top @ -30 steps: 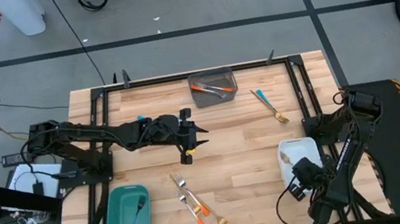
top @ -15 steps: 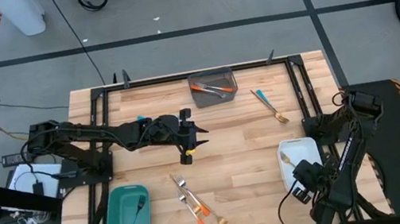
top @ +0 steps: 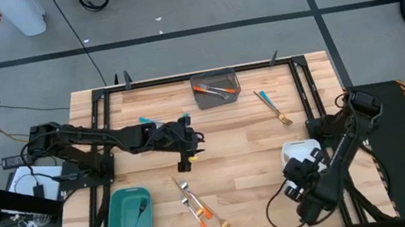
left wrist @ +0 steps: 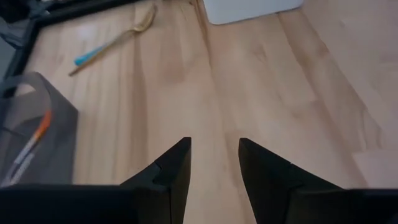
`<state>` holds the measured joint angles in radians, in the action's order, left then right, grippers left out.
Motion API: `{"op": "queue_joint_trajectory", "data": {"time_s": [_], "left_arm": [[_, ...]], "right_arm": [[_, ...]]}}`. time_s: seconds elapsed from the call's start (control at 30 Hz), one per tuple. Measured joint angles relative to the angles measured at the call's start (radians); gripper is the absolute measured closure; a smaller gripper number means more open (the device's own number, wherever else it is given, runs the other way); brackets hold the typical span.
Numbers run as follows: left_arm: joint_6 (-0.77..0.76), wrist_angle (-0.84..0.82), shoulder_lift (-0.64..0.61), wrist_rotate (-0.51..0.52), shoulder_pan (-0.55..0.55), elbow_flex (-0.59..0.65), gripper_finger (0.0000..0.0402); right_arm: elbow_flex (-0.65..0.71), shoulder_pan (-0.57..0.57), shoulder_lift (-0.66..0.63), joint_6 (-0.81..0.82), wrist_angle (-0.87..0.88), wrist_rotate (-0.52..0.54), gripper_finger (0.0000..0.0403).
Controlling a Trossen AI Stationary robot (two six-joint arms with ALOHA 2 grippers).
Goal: Sort silverware by color (type)
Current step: Put the gold fork into the white bin
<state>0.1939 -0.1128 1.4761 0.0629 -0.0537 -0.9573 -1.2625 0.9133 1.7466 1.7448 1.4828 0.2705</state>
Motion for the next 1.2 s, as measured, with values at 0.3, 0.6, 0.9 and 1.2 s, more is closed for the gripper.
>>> {"op": "queue_joint_trajectory", "data": {"time_s": [0.3, 0.6, 0.9, 1.2], "left_arm": [[-0.082, -0.024, 0.000, -0.001, -0.059, 0.000, 0.0260], [-0.183, -0.088, 0.000, 0.000, -0.112, 0.000, 0.0260], [-0.215, -0.166, 0.000, 0.000, -0.186, 0.000, 0.0260], [-0.268, -0.315, 0.000, 0.034, -0.229, 0.000, 0.0260]], "right_arm": [[0.000, -0.145, 0.000, -0.288, -0.052, 0.012, 0.0301], [0.000, -0.278, 0.000, -0.573, -0.219, 0.079, 0.0301], [0.000, -0.375, 0.000, -0.822, -0.327, 0.081, 0.0301], [0.000, -0.452, 0.000, -0.945, -0.222, 0.154, 0.0301]]}}
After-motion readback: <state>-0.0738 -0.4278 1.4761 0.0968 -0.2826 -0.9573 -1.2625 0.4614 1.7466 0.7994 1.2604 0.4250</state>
